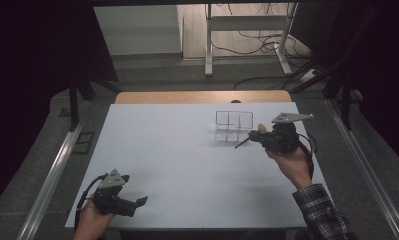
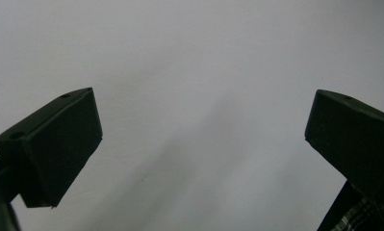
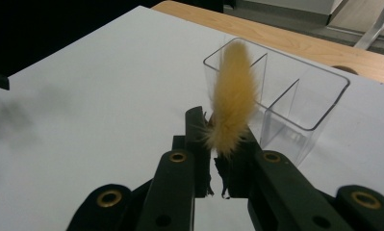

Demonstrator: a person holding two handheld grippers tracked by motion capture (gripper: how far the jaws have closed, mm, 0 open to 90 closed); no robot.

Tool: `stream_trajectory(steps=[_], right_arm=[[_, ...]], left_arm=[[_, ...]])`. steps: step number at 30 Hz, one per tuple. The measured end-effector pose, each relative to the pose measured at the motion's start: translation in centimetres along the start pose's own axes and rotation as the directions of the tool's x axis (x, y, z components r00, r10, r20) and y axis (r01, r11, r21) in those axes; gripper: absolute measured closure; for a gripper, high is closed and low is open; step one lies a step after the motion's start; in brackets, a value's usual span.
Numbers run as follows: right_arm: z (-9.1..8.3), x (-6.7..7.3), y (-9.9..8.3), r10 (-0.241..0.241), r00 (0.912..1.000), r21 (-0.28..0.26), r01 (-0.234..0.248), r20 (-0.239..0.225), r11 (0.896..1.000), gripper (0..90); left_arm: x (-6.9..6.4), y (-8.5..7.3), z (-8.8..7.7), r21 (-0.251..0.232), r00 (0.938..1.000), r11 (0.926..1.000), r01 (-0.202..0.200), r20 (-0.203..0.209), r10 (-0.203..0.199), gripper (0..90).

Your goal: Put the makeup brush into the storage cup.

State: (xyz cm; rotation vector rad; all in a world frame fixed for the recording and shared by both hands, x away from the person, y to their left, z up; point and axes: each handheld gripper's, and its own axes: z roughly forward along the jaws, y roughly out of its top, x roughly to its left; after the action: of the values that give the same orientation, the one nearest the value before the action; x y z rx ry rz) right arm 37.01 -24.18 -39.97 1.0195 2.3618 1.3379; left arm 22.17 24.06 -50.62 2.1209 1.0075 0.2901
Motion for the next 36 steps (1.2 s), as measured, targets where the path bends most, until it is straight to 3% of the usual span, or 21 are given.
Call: stream_trajectory(steps=[19,36], right_arm=[[-0.3,-2.3,1.9,0.024,0.9984,-0.025,-0.022,0.051,0.999,83.7],[-0.2,-3.5,3.8,0.036,0.9945,-0.054,-0.030,0.098,0.998,83.7]], left_arm=[[0.2,-0.5,-0.5,-0.018,0.9998,0.9997,0.018,-0.006,-0.018,0.0],[0.6,-1.2,-1.3,-0.028,0.9986,0.9990,0.034,-0.040,-0.036,0.0]])
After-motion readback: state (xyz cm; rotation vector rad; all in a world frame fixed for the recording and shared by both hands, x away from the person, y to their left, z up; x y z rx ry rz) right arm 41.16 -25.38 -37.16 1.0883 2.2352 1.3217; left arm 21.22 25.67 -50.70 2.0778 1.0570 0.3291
